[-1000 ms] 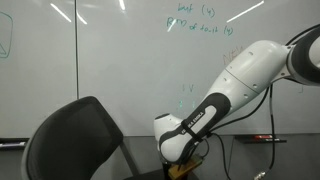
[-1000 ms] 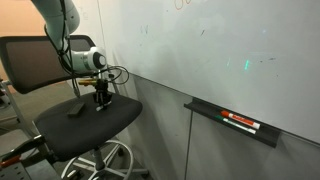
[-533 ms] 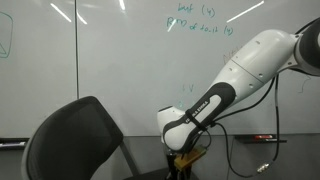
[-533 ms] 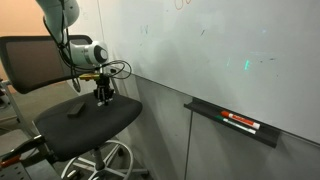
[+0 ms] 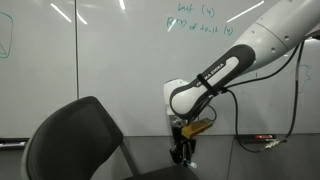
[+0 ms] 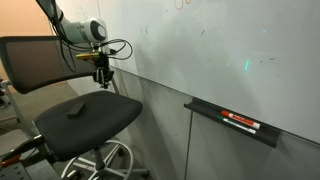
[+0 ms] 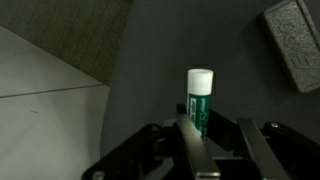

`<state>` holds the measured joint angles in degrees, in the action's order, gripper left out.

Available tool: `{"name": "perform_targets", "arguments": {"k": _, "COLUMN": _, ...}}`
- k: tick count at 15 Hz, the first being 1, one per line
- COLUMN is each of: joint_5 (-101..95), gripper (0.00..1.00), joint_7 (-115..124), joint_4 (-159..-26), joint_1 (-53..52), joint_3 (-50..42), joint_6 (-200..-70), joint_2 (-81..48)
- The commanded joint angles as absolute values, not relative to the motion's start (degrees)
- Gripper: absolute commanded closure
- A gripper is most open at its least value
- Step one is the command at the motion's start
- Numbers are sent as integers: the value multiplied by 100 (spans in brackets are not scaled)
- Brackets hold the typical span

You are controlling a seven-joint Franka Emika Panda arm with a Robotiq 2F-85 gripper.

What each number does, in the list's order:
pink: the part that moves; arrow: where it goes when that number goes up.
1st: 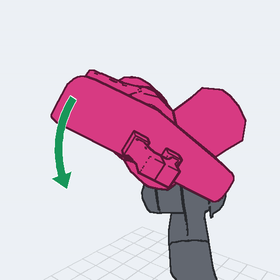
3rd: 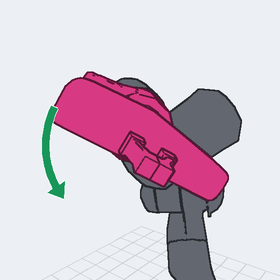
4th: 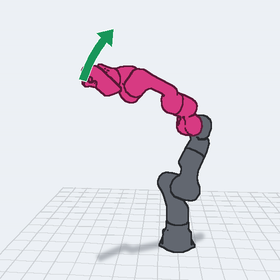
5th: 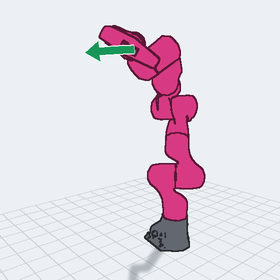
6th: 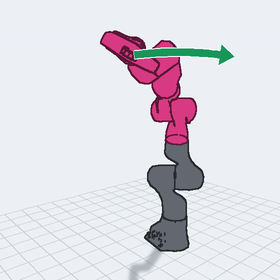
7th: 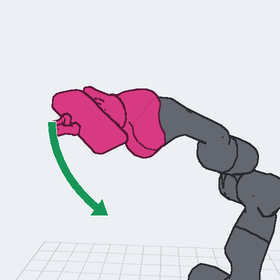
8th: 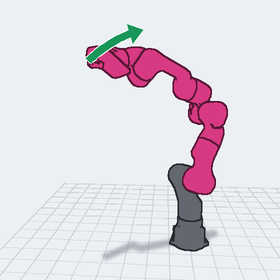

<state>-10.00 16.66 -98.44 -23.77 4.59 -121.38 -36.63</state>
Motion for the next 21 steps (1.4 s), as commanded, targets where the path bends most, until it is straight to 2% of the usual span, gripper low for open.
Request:
{"name": "perform_targets", "arguments": {"k": 1, "joint_5": -932, "gripper": 90, "joint_7": 1500, "joint_4": -10523, "joint_1": -2152, "joint_3": 598, "joint_6": -11849, "joint_2": -2741}}
{"name": "perform_targets", "arguments": {"k": 9, "joint_5": -1310, "gripper": 90, "joint_7": 1475, "joint_4": -11110, "joint_1": -1716, "joint_3": 493, "joint_6": -11571, "joint_2": -1700}}
{"name": "perform_targets", "arguments": {"k": 21, "joint_5": -2393, "gripper": 90, "joint_7": 1353, "joint_4": -10343, "joint_1": -1016, "joint_3": 157, "joint_6": -11934, "joint_2": -1586}}
